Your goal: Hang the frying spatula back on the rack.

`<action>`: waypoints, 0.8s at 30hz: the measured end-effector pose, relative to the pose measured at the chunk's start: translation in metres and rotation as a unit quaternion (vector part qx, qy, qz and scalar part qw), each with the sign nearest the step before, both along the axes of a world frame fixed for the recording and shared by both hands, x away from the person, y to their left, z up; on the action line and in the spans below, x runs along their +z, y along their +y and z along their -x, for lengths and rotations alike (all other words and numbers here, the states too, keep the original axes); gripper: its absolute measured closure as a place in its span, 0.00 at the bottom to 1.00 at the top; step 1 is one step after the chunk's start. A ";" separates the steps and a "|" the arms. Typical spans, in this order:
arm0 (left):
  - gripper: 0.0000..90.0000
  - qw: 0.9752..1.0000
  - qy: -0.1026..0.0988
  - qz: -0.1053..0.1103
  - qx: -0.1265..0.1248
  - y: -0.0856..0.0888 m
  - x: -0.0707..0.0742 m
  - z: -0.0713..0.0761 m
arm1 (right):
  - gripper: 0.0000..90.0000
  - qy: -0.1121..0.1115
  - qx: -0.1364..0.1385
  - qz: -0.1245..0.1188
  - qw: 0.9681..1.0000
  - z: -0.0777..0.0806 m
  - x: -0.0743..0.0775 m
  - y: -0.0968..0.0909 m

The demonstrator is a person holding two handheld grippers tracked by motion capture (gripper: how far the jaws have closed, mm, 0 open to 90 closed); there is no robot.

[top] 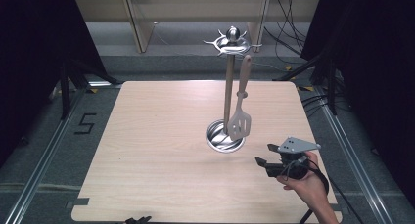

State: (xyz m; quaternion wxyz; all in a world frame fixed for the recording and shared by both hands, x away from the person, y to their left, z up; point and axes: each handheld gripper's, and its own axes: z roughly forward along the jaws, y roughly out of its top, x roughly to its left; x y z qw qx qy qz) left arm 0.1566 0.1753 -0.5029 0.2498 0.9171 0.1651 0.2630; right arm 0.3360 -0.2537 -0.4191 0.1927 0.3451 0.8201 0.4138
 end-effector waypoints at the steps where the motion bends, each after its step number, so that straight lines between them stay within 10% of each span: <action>1: 0.20 1.000 0.000 0.001 0.002 0.000 0.000 0.000 | 0.39 0.000 0.001 -0.004 1.000 0.001 -0.002 0.001; 24: 0.20 1.000 0.007 -0.001 -0.005 0.000 -0.001 0.000 | 0.38 0.023 0.007 -0.008 1.000 0.014 -0.019 -0.009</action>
